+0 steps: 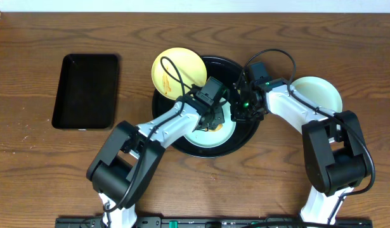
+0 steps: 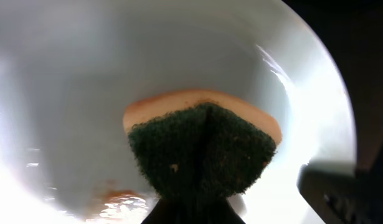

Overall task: Clean dirty plates on tray and stack at the side
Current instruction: 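Scrub the light-blue plate with the sponge in the left gripper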

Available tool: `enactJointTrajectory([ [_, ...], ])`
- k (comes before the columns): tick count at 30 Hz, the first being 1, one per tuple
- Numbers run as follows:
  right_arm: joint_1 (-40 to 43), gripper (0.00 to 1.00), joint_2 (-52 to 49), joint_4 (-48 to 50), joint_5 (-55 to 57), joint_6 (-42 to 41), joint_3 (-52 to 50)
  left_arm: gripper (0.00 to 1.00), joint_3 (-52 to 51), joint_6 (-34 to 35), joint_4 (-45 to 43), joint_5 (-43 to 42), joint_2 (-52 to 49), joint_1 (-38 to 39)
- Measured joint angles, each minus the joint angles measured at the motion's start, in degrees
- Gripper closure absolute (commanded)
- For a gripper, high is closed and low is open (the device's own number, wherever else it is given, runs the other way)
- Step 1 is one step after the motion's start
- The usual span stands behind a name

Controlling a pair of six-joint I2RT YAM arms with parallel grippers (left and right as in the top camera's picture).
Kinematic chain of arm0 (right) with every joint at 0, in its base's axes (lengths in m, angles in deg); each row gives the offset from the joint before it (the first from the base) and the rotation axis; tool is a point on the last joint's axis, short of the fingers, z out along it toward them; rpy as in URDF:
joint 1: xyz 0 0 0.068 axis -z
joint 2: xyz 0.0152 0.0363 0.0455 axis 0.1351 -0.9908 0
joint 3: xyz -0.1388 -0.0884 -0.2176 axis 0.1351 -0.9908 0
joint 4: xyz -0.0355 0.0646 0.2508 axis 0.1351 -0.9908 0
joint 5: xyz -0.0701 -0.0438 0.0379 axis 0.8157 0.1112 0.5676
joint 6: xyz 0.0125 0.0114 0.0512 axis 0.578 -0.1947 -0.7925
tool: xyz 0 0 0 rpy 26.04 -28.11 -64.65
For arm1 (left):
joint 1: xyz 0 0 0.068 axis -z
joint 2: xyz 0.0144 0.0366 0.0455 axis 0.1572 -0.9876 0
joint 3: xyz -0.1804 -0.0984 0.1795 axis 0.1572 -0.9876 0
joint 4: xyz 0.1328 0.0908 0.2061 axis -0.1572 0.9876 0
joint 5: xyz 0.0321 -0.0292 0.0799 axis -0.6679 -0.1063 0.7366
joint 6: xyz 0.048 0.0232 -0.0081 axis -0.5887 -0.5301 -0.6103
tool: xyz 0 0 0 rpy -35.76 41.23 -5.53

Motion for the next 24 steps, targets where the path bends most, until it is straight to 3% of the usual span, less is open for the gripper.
enactJointTrajectory([
  [5,0.0,0.99,0.0,0.0,0.0,0.0,0.0,0.93,1.1,5.3,6.4,0.2,0.3,-4.0],
  [12,0.0,0.99,0.0,0.0,0.0,0.0,0.0,0.93,1.3,7.8,16.1,0.8,1.2,-6.9],
  [19,0.0,0.99,0.0,0.0,0.0,0.0,0.0,0.93,1.4,6.3,15.7,-1.4,1.2,-5.3],
  [24,0.0,0.99,0.0,0.0,0.0,0.0,0.0,0.92,1.2,2.7,10.1,-3.1,1.1,-2.1],
])
